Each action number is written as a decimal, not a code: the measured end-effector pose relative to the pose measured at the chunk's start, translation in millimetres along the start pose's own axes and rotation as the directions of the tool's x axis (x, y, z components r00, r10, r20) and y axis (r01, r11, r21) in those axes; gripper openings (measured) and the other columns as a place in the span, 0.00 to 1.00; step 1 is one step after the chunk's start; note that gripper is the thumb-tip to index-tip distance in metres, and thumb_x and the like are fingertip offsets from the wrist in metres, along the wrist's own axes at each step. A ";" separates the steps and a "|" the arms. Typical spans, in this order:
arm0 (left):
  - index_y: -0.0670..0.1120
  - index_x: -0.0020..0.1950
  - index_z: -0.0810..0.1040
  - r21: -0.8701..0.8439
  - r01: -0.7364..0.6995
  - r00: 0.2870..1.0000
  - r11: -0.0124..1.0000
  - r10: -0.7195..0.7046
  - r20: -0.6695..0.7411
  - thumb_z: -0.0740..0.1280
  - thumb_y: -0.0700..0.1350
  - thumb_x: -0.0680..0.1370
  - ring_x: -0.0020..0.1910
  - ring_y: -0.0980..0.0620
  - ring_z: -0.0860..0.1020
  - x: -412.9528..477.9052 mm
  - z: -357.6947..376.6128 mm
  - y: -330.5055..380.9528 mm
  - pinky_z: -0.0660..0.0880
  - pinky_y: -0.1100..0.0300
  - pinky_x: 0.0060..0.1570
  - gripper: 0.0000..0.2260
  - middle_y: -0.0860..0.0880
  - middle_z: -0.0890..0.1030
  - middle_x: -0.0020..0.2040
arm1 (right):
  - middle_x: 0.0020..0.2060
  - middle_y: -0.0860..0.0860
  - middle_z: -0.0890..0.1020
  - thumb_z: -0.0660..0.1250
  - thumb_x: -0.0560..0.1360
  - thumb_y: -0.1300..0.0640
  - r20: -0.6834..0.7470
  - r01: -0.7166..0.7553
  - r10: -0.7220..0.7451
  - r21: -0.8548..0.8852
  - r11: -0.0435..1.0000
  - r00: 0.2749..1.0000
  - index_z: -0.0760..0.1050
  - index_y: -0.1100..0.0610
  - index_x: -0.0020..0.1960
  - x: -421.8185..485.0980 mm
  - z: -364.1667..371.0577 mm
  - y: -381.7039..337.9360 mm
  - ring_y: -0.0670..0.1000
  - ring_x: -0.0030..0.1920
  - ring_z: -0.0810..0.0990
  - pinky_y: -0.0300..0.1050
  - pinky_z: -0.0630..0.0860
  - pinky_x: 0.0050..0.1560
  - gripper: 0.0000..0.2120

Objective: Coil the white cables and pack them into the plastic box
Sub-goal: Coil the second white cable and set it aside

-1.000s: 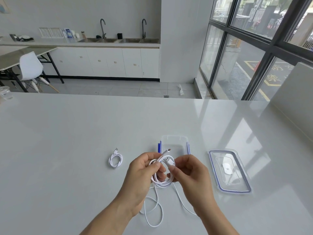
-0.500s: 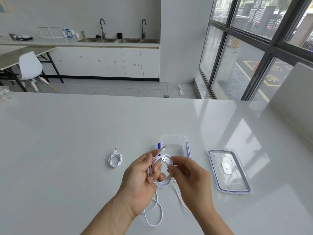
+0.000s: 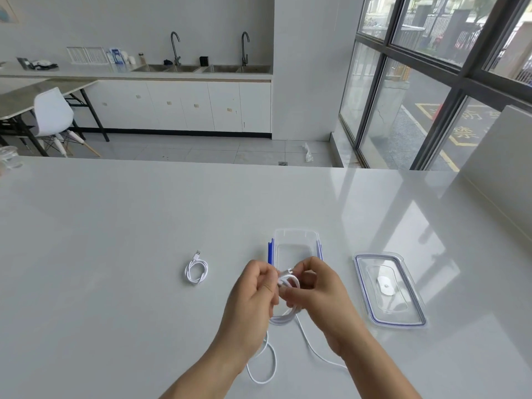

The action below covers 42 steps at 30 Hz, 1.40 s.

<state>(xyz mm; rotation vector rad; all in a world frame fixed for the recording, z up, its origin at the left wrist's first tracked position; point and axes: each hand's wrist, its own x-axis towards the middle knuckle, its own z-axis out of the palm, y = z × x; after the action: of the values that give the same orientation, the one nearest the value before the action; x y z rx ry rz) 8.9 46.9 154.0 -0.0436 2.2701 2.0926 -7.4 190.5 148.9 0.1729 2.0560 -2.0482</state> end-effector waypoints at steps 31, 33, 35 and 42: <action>0.37 0.50 0.80 -0.423 0.438 0.885 0.793 -0.462 0.051 0.65 0.36 0.79 0.34 0.43 0.82 8.9 -9.2 -3.0 0.81 0.51 0.41 0.05 0.38 0.85 0.40 | 0.55 0.63 0.85 0.61 0.79 0.69 0.018 -0.027 0.021 0.443 0.896 1.000 0.79 0.65 0.57 12.6 -2.9 14.1 0.61 0.54 0.84 0.63 0.74 0.64 0.10; 0.37 0.50 0.80 -0.459 0.447 0.879 0.768 -0.473 0.064 0.65 0.35 0.79 0.34 0.43 0.82 9.1 -9.5 -2.8 0.82 0.51 0.41 0.05 0.37 0.85 0.41 | 0.57 0.63 0.84 0.64 0.78 0.65 0.077 -0.076 0.044 0.474 0.877 0.996 0.78 0.65 0.61 13.4 -3.6 15.5 0.62 0.55 0.82 0.64 0.72 0.66 0.12; 0.36 0.53 0.80 -0.496 0.455 0.876 0.740 -0.471 0.101 0.65 0.35 0.78 0.38 0.41 0.83 9.4 -10.0 -3.1 0.82 0.50 0.45 0.06 0.35 0.85 0.45 | 0.60 0.63 0.83 0.66 0.77 0.61 0.153 -0.120 0.049 0.499 0.858 0.987 0.77 0.62 0.63 13.8 -3.7 16.6 0.63 0.57 0.81 0.63 0.72 0.66 0.16; 0.36 0.53 0.78 -0.554 0.456 0.874 0.696 -0.468 0.131 0.65 0.34 0.78 0.41 0.41 0.85 10.3 -12.5 -5.4 0.83 0.52 0.43 0.05 0.34 0.85 0.48 | 0.63 0.53 0.82 0.68 0.76 0.48 0.169 -0.114 0.046 0.421 0.900 0.985 0.80 0.54 0.63 17.9 -1.9 24.2 0.58 0.60 0.82 0.63 0.72 0.67 0.18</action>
<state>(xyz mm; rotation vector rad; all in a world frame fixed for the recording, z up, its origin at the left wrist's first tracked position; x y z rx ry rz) -1.3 34.2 149.0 -0.5981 1.3302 2.3585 -18.9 191.3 121.1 0.1628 1.4576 -2.3517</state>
